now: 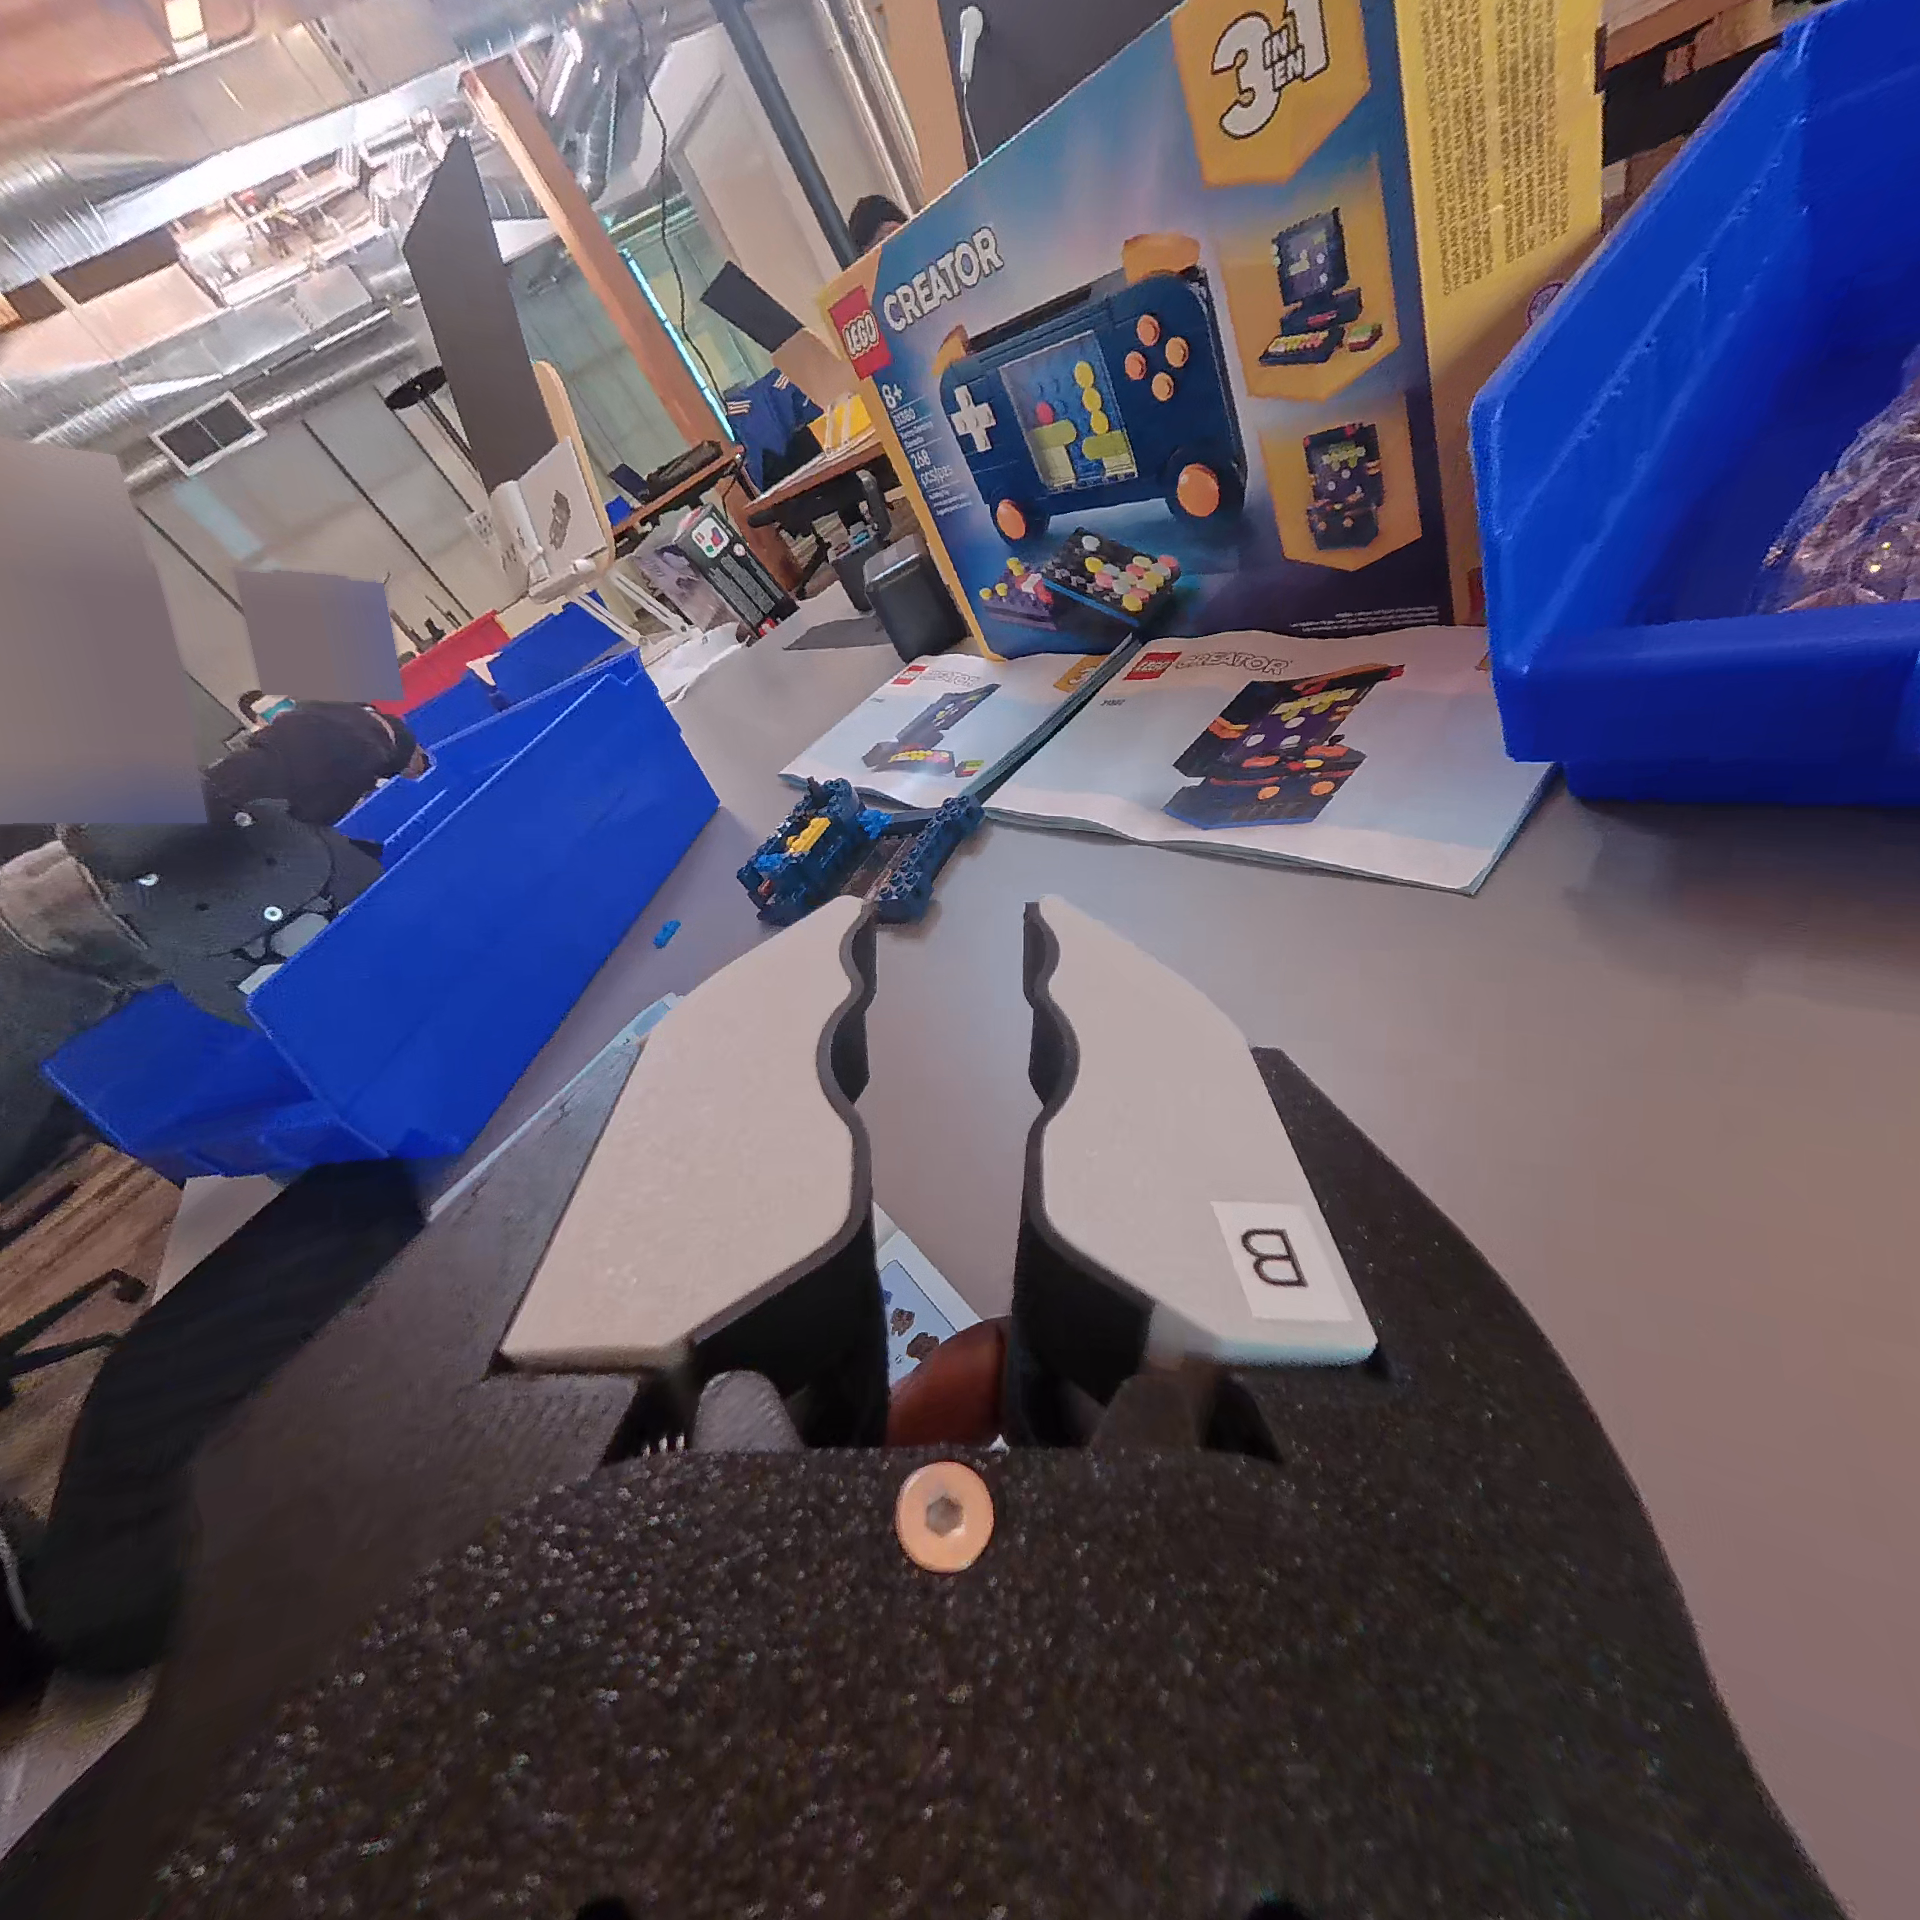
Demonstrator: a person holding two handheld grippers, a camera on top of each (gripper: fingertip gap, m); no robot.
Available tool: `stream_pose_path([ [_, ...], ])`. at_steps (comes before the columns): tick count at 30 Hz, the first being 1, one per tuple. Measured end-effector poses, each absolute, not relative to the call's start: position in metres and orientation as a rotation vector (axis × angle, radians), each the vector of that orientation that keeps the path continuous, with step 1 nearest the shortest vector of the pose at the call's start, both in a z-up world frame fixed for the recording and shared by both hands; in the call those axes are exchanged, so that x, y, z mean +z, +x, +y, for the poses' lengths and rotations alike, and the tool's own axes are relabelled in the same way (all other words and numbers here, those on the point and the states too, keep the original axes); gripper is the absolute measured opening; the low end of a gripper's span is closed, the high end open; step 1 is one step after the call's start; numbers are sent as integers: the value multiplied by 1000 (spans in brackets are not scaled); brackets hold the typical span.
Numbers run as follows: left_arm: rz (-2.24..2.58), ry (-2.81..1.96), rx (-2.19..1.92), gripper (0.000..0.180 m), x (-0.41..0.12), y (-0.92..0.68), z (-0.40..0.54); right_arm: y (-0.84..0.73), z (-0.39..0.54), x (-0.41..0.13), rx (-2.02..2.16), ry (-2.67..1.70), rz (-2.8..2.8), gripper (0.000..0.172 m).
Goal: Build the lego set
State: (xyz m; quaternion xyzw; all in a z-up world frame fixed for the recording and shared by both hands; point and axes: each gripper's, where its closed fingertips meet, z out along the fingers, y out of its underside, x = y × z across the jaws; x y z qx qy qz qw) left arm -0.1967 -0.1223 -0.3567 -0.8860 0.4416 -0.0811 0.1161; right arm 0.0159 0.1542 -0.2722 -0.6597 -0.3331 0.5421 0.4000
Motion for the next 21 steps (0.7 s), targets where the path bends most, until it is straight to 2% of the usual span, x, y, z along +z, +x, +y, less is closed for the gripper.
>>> stream_pose_path([
  [21, 1339, -2528, -268, 0, -355, -192, -123, 15, 159, -284, 1317, -1715, -833, 26],
])
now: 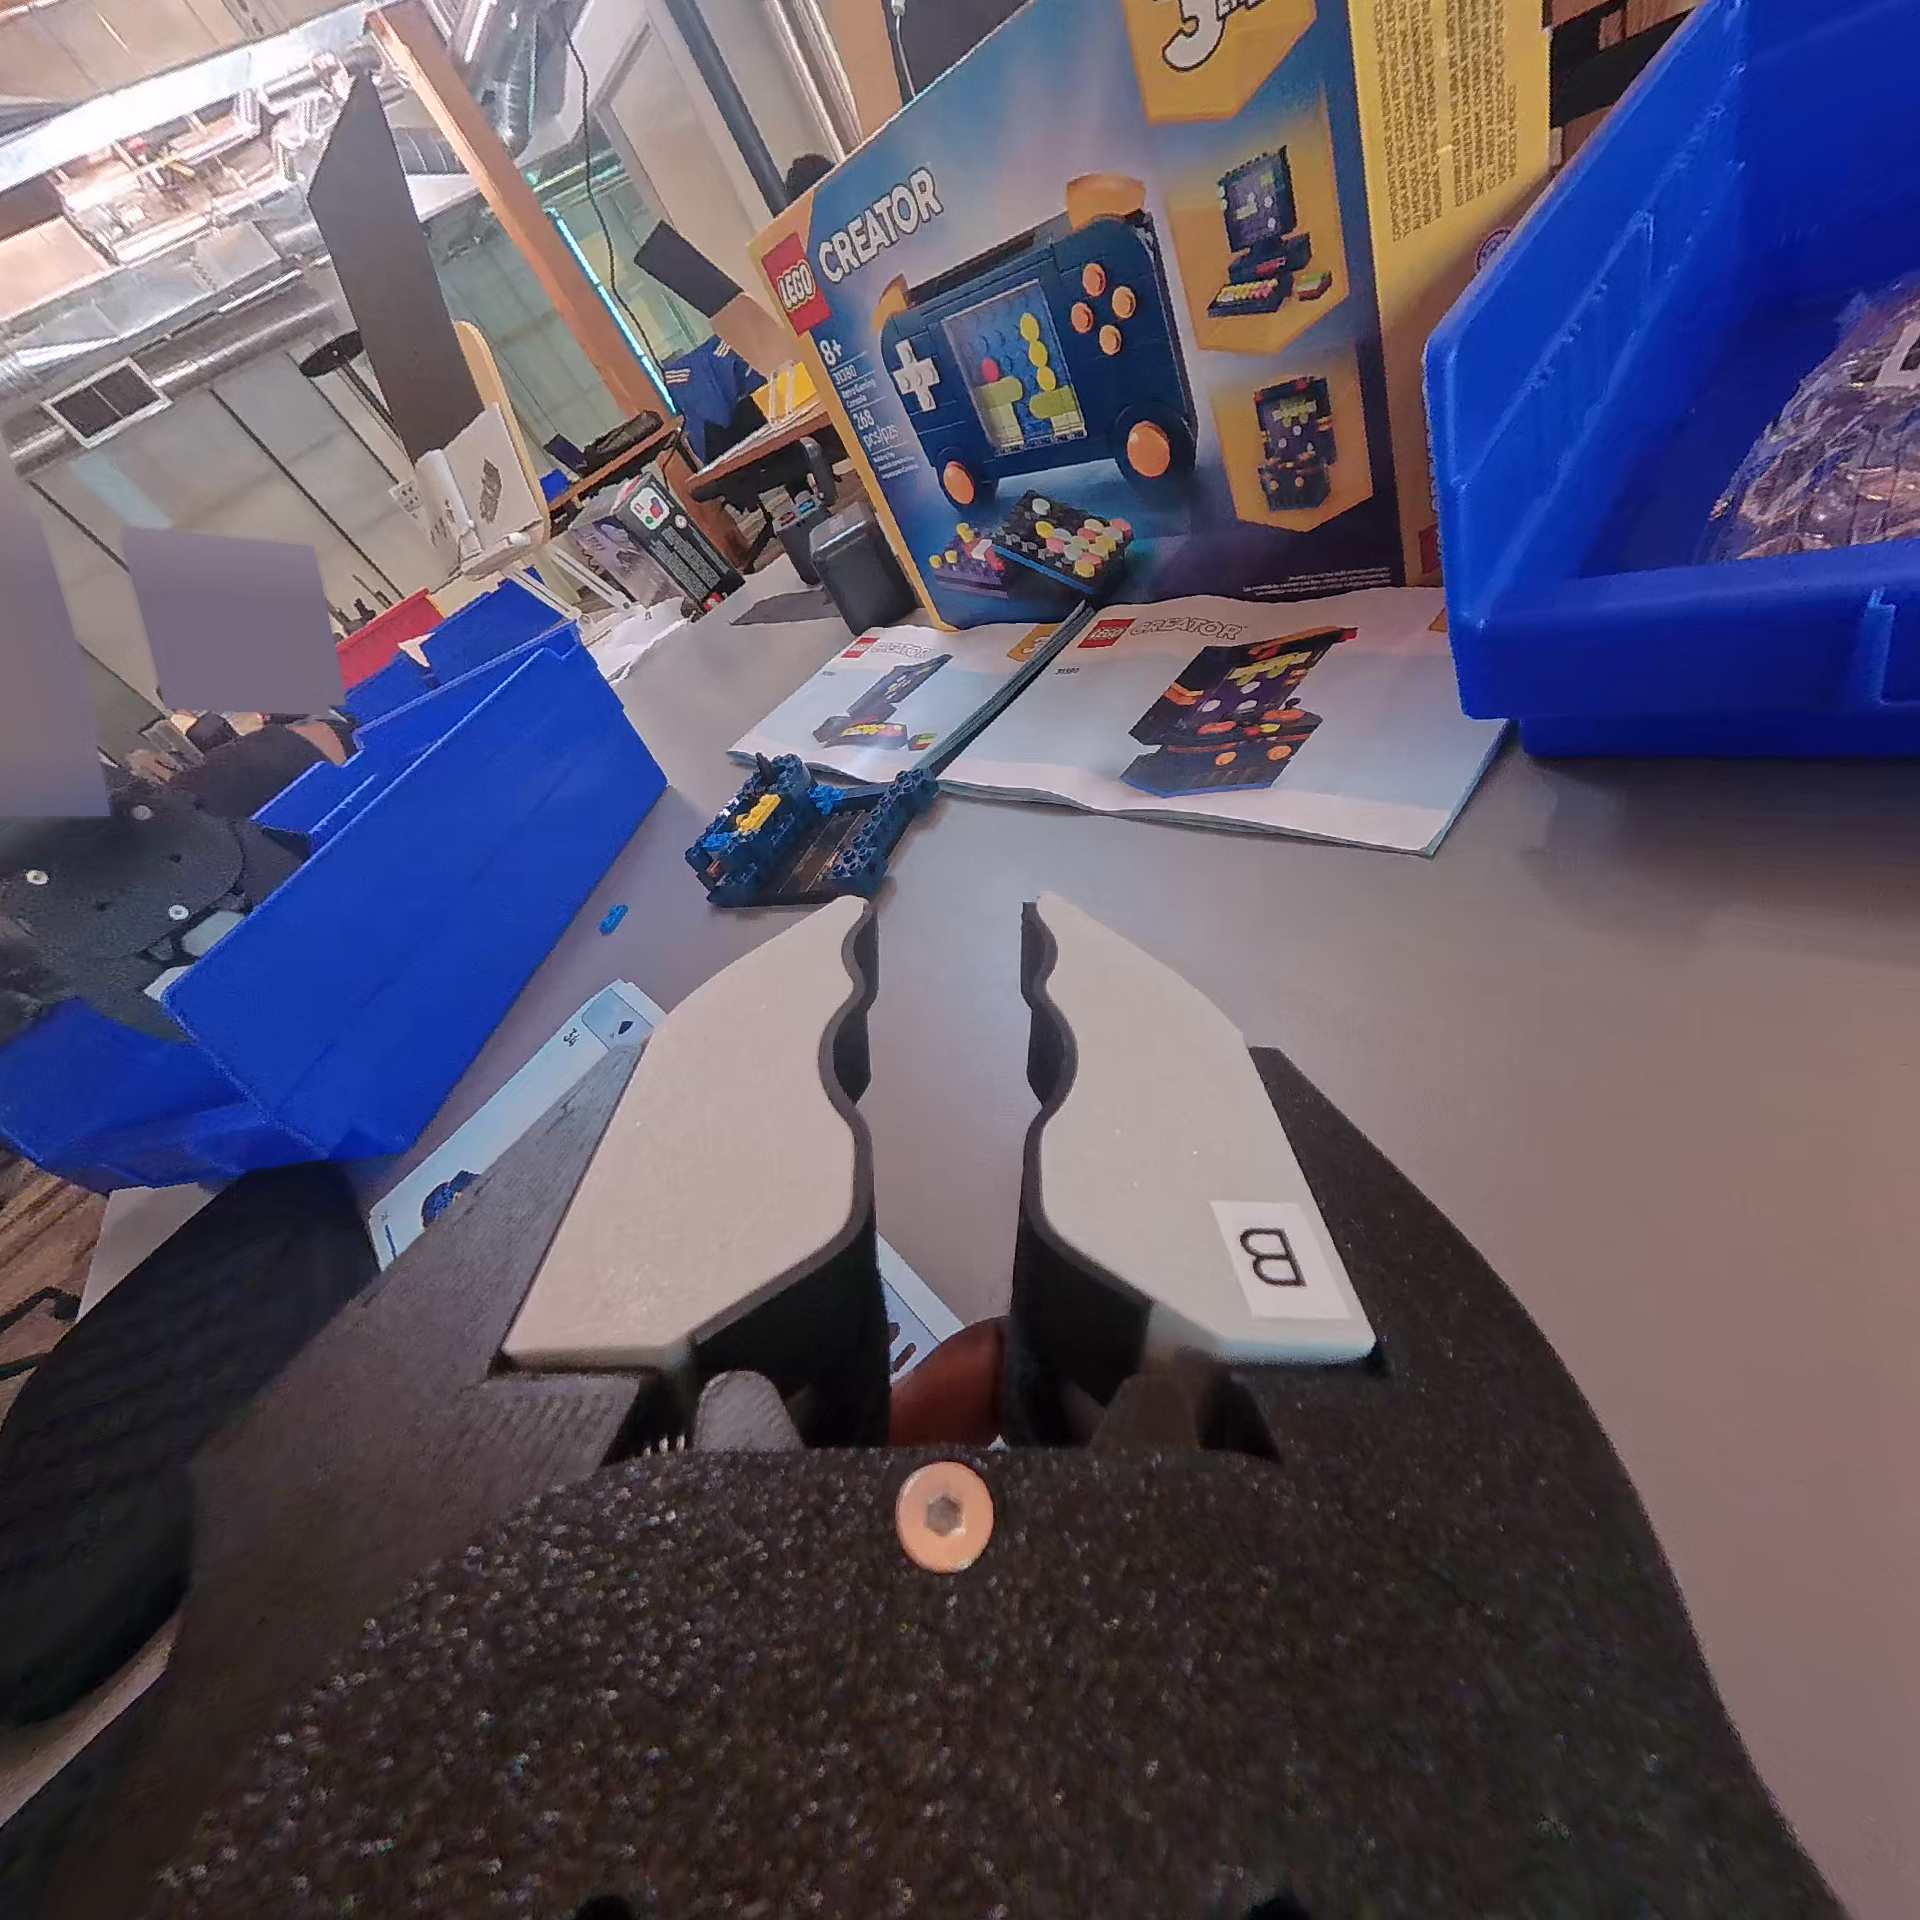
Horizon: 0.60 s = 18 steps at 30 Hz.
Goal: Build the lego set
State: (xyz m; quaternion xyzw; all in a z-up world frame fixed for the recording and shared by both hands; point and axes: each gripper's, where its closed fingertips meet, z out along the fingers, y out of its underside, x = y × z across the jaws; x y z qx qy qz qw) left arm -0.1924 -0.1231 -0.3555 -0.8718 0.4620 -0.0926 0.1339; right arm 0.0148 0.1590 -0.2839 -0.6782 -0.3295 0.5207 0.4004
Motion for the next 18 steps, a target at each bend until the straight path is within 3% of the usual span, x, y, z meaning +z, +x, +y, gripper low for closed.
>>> stream_pose_path([
  [14, 1087, -2360, -206, 3, -316, -201, -96, 15, 160, -285, 1324, -1721, -828, 26],
  [18, 1119, -2405, -293, 15, -323, -178, -96, 15, 160, -286, 1325, -1729, -828, 26],
])
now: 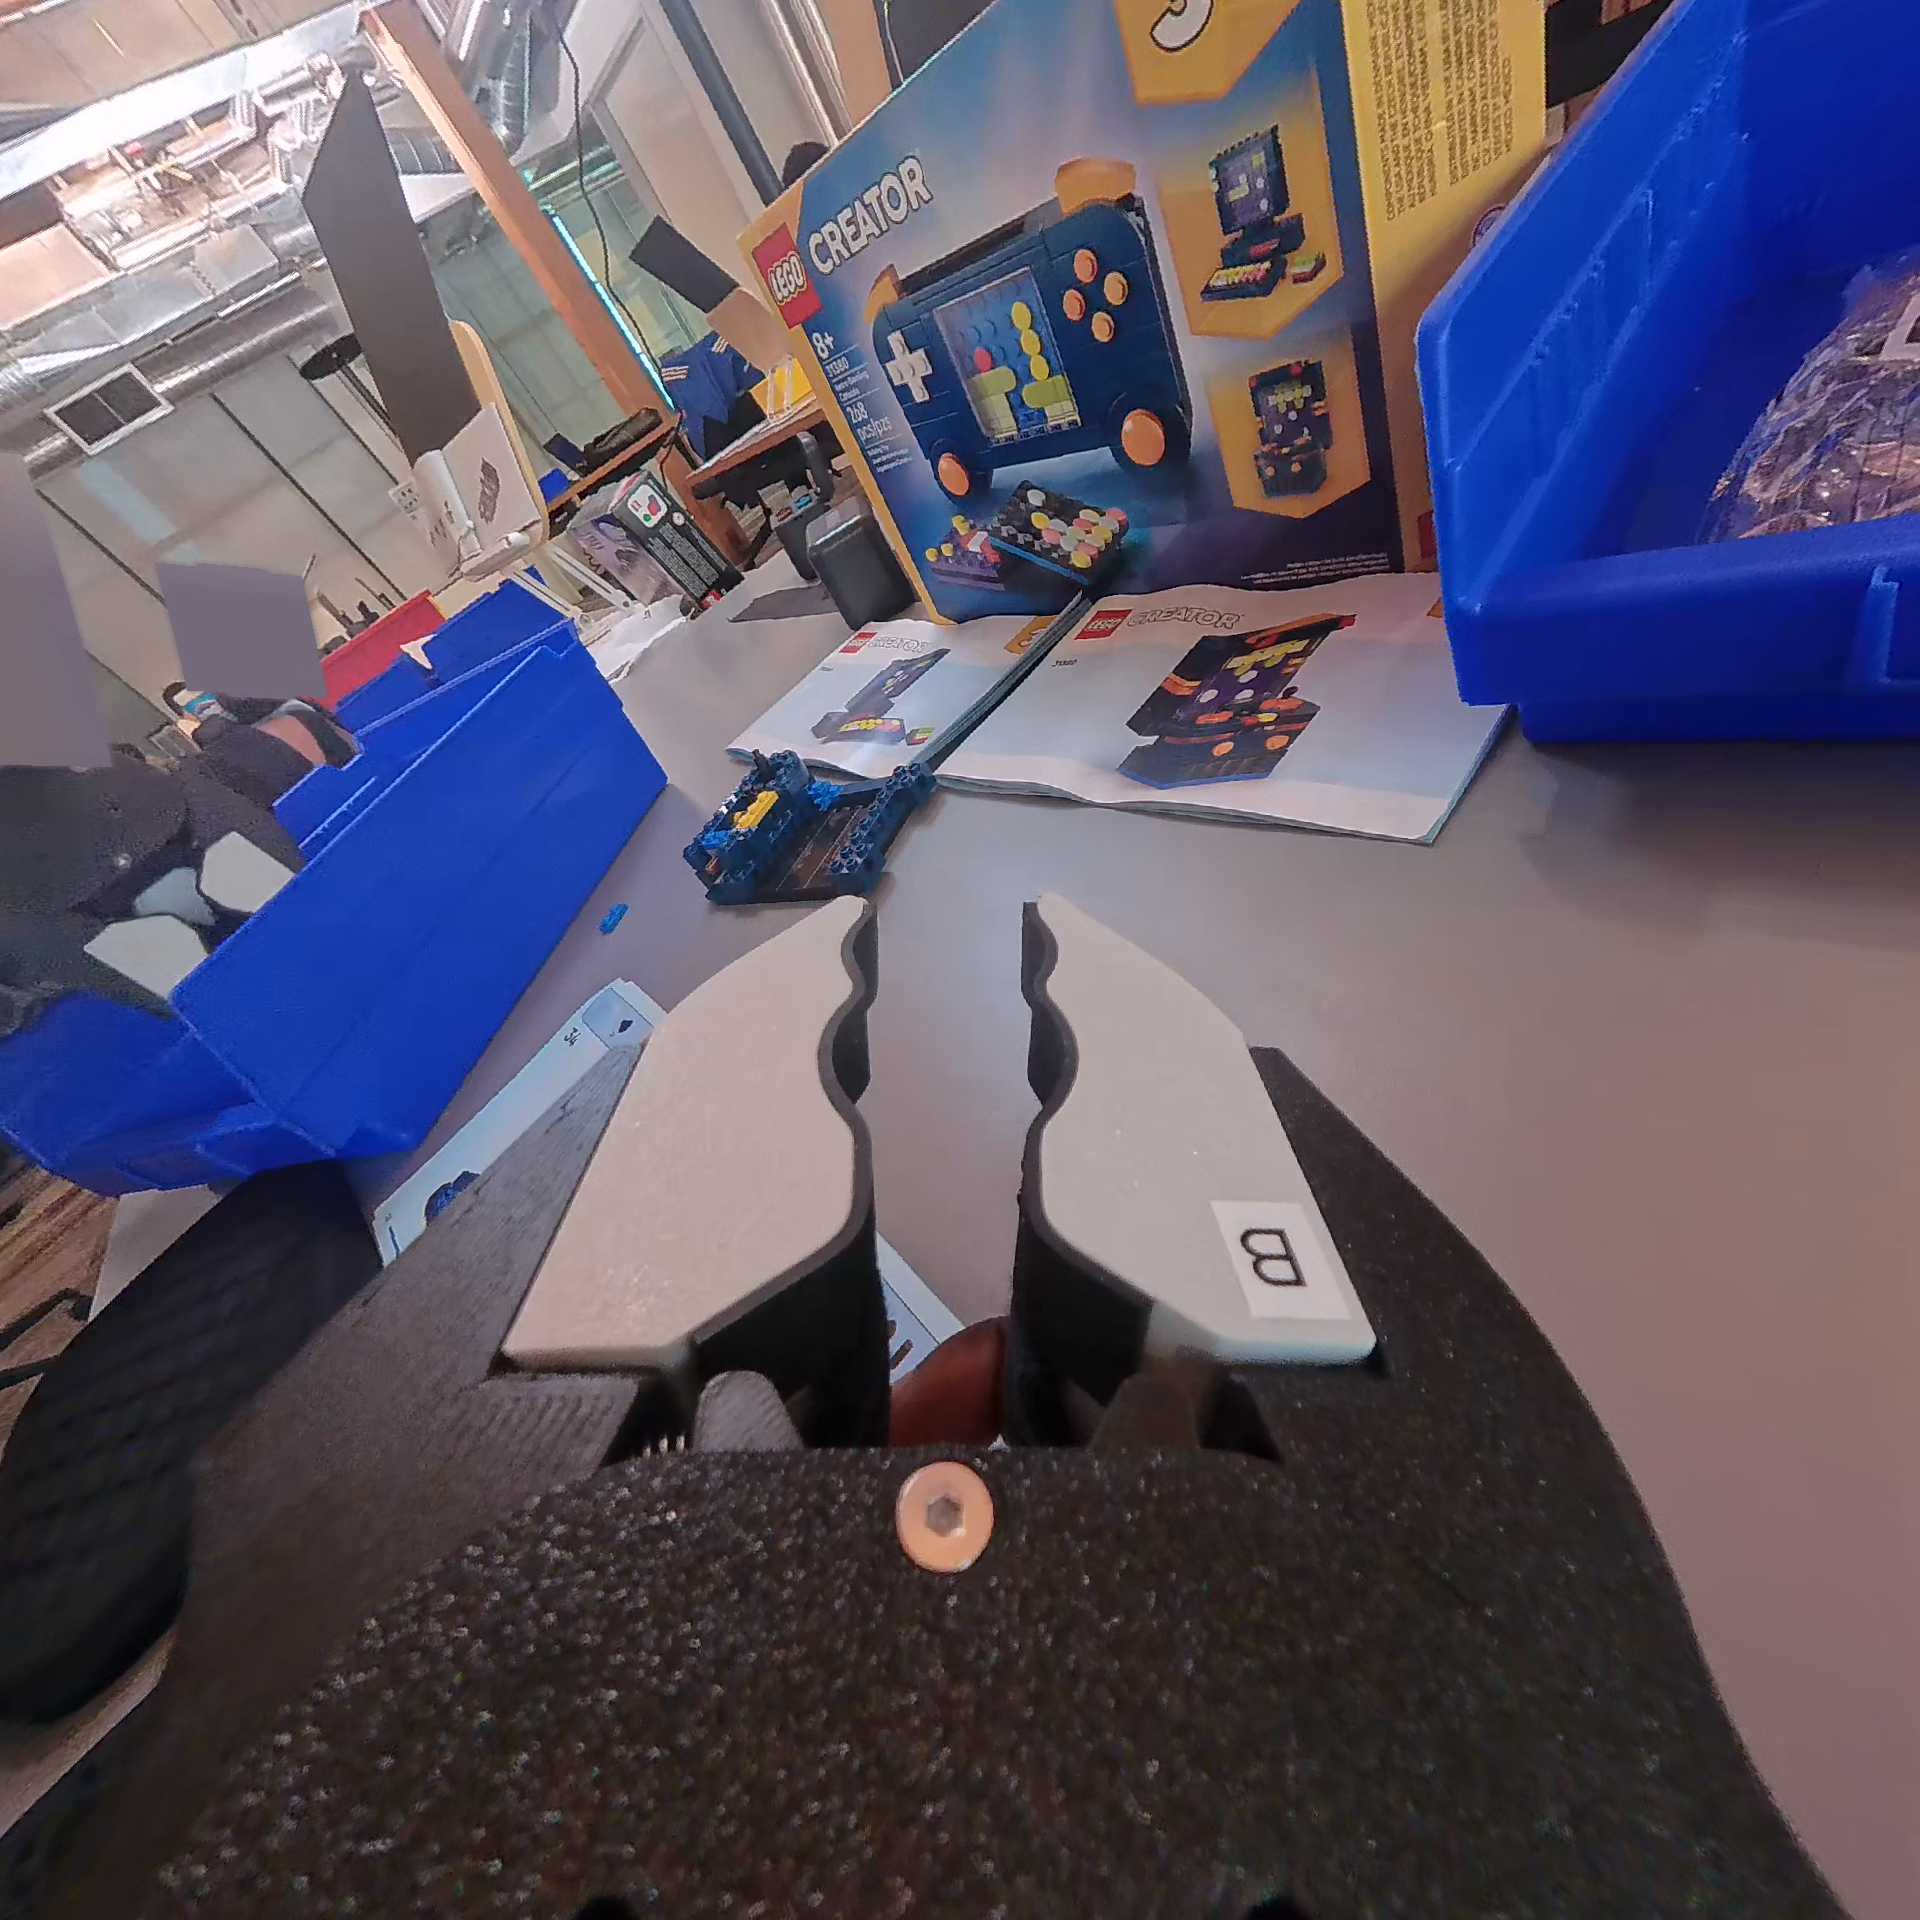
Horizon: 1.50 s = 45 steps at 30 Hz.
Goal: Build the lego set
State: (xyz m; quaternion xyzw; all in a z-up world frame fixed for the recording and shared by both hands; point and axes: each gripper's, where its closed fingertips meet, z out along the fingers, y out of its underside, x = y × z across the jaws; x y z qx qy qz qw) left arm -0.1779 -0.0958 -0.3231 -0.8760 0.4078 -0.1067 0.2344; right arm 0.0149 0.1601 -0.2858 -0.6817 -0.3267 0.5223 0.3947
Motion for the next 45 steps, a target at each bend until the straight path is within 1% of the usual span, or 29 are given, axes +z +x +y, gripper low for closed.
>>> stream_pose_path([
  [3, 1131, -2443, -356, 17, -328, -166, -98, 15, 160, -286, 1326, -1729, -825, 26],
  [8, 1118, -2465, -337, 13, -337, -166, -90, 15, 160, -286, 1325, -1729, -825, 26],
  [9, 1127, -2471, -345, 14, -339, -165, -91, 15, 160, -286, 1325, -1729, -825, 26],
  [11, 1139, -2501, -367, 24, -344, -161, -94, 15, 161, -286, 1324, -1729, -825, 26],
  [14, 1130, -2532, -391, 29, -346, -158, -97, 15, 161, -286, 1325, -1729, -823, 26],
  [19, 1121, -2561, -287, 28, -354, -161, -95, 15, 161, -286, 1325, -1732, -824, 26],
  [21, 1136, -2563, -263, 23, -355, -160, -95, 15, 161, -286, 1326, -1733, -823, 26],
  [23, 1165, -2541, -225, 14, -356, -160, -94, 15, 161, -286, 1326, -1733, -823, 26],
  [26, 1158, -2543, -230, 12, -356, -159, -94, 15, 161, -286, 1325, -1733, -827, 26],
  [27, 1149, -2539, -230, 8, -356, -159, -93, 15, 161, -286, 1324, -1733, -828, 26],
  [31, 1137, -2546, -237, 6, -356, -159, -93, 15, 160, -286, 1321, -1732, -831, 26],
  [32, 1144, -2555, -247, 8, -356, -159, -95, 15, 160, -286, 1322, -1733, -831, 26],
  [33, 1142, -2567, -270, 13, -355, -158, -97, 15, 160, -286, 1322, -1732, -830, 26],
  [35, 1090, -2613, -315, 17, -355, -158, -101, 15, 160, -286, 1322, -1733, -830, 26],
  [43, 575, -2682, -482, 16, -343, -162, -86, 15, 160, -287, 1314, -1734, -836, 26],
  [45, 463, -2688, -518, 20, -345, -161, -84, 14, 160, -287, 1313, -1735, -837, 26],
])
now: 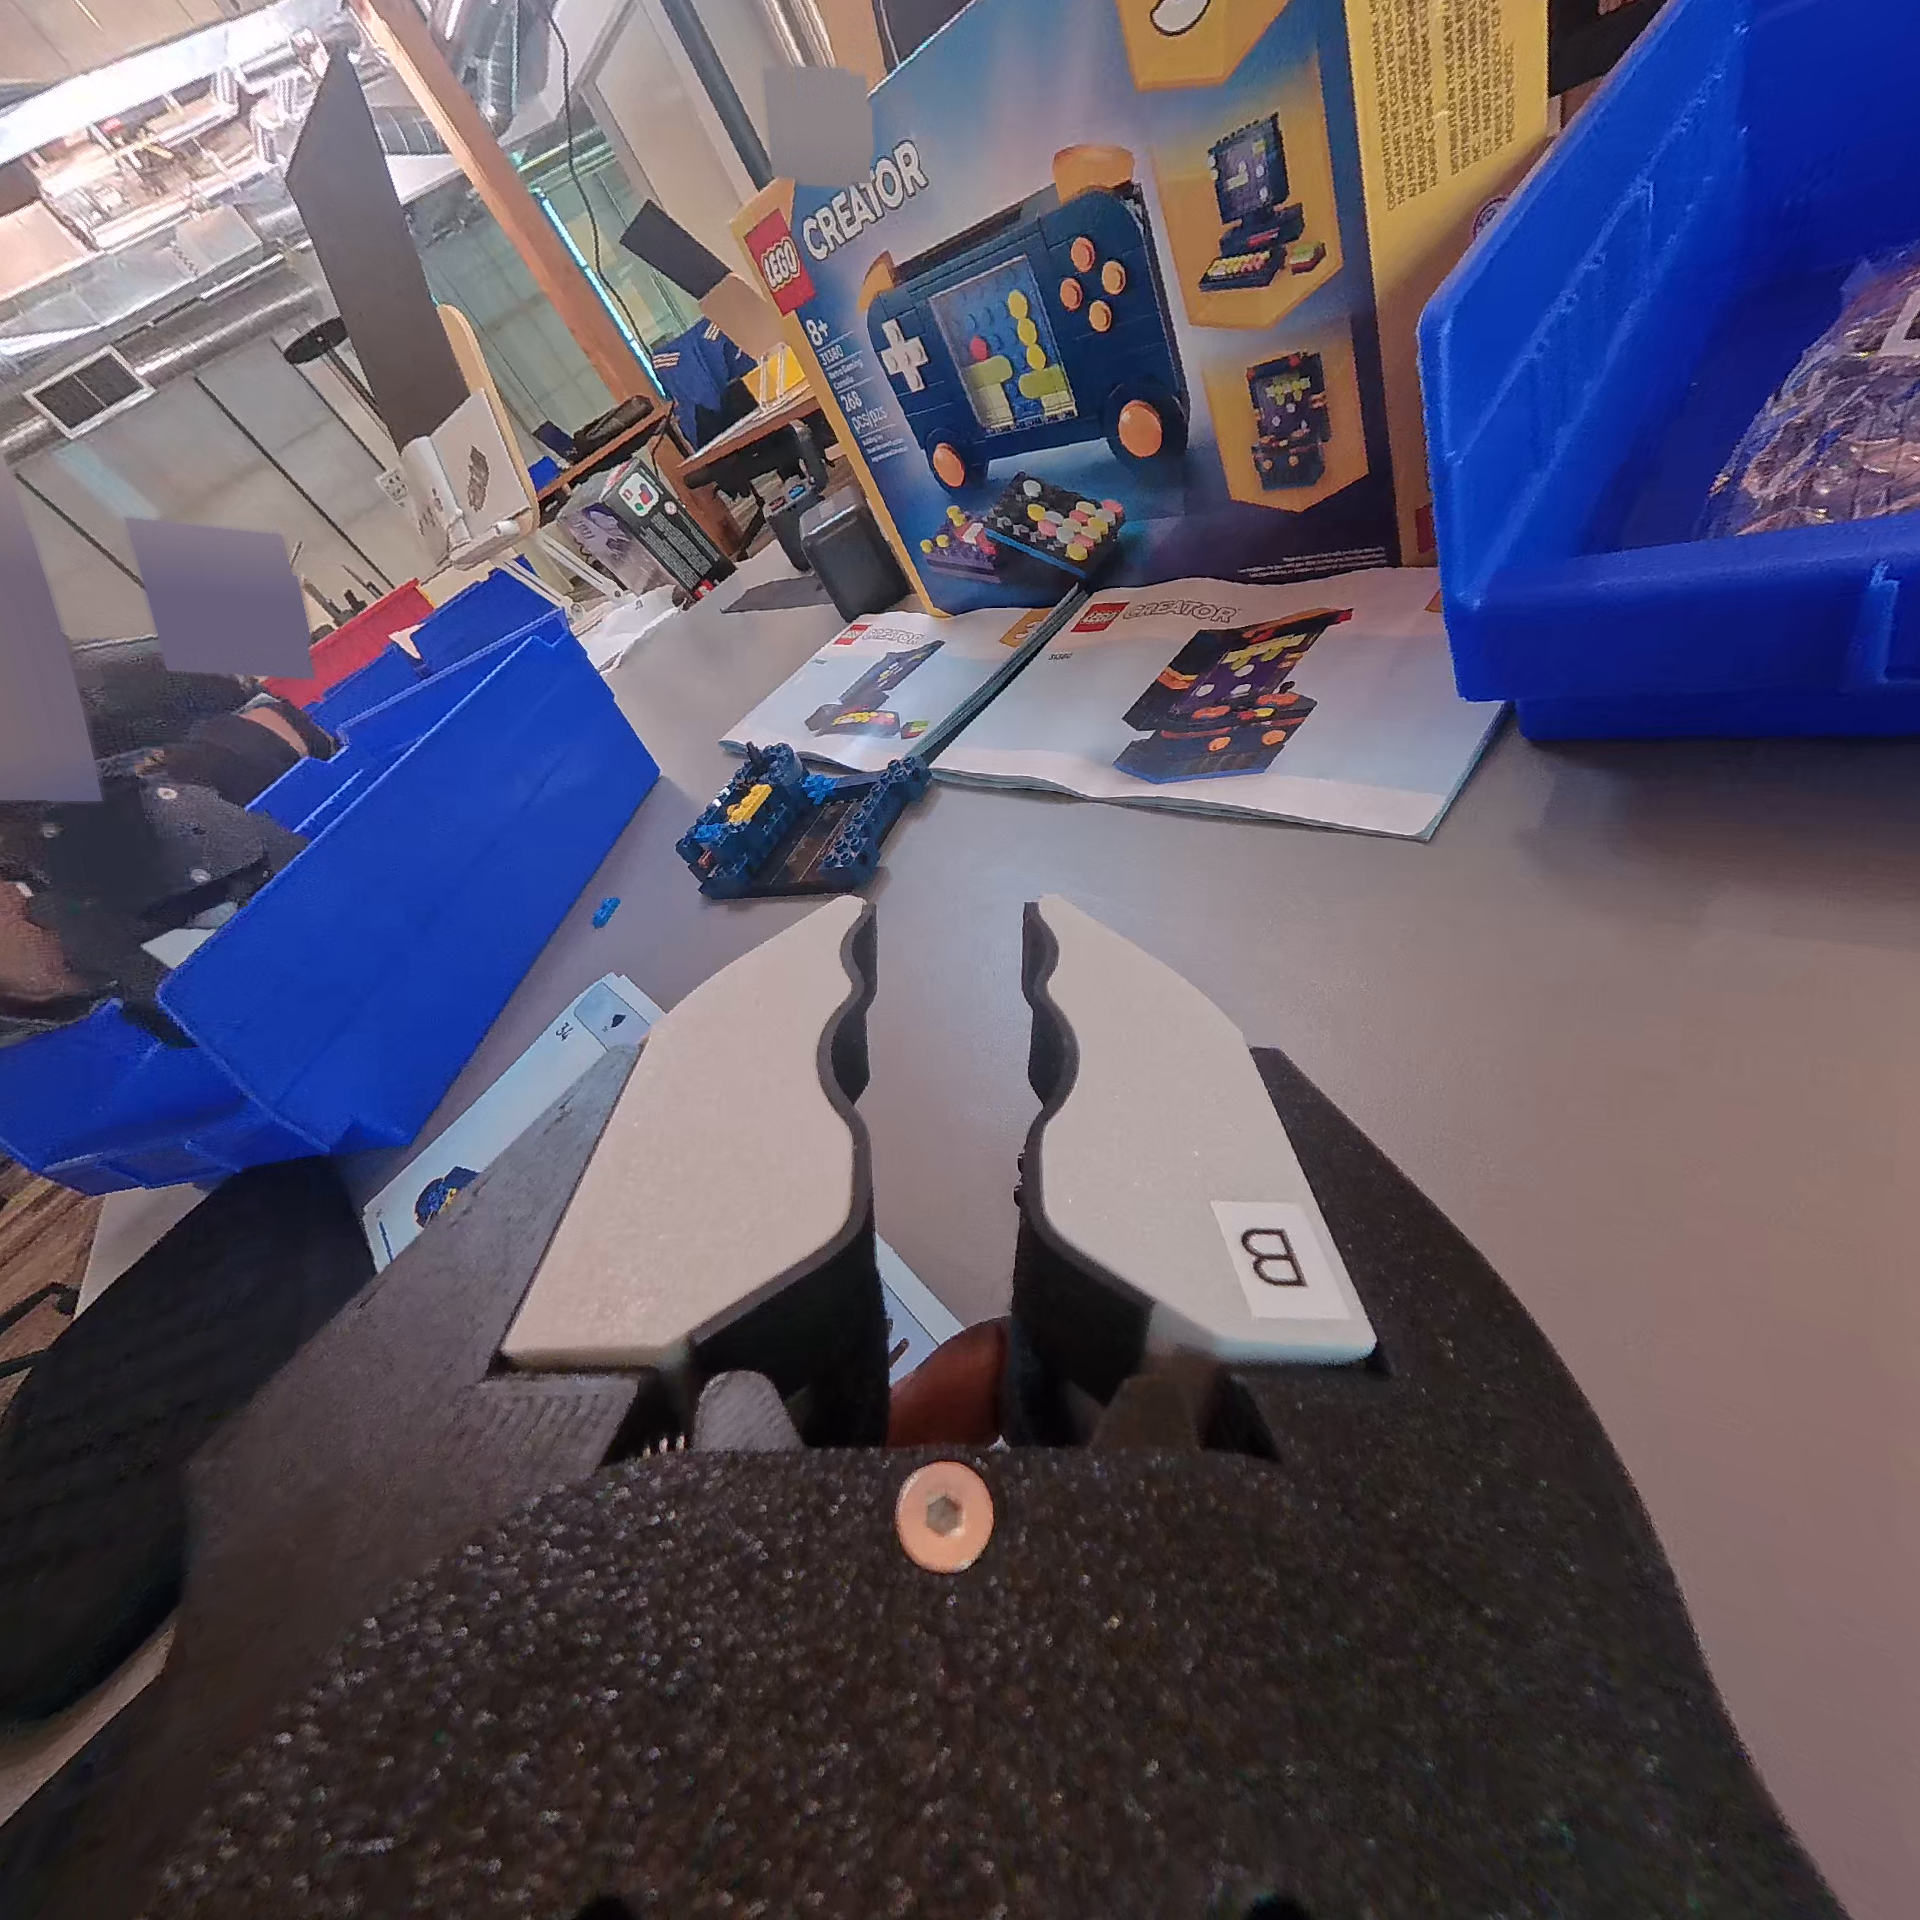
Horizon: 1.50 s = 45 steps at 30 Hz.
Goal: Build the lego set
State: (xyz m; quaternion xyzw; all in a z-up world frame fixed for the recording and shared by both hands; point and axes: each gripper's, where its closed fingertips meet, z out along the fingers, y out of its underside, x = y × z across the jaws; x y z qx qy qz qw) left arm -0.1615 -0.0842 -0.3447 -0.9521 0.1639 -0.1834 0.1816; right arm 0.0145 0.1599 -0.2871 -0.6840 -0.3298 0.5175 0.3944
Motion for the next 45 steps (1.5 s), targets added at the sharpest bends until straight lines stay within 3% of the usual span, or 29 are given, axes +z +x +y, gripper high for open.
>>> stream_pose_path([
  [3, 365, -2689, -559, 29, -349, -154, -84, 15, 160, -287, 1313, -1735, -836, 26],
  [8, 349, -2681, -474, 20, -351, -155, -82, 15, 159, -287, 1304, -1732, -847, 26],
  [18, 345, -2685, -393, 24, -350, -163, -88, 14, 157, -288, 1279, -1732, -875, 27],
  [22, 347, -2686, -366, 14, -351, -164, -86, 14, 158, -288, 1280, -1734, -869, 27],
  [28, 374, -2682, -286, 23, -353, -167, -87, 14, 158, -289, 1277, -1733, -876, 27],
  [34, 526, -2661, -69, 10, -355, -168, -87, 14, 157, -289, 1276, -1733, -877, 27],
  [39, 519, -2649, -59, 22, -355, -173, -84, 13, 157, -288, 1273, -1731, -880, 27],
  [45, 547, -2637, -110, 10, -355, -166, -82, 13, 157, -289, 1269, -1732, -882, 27],
])
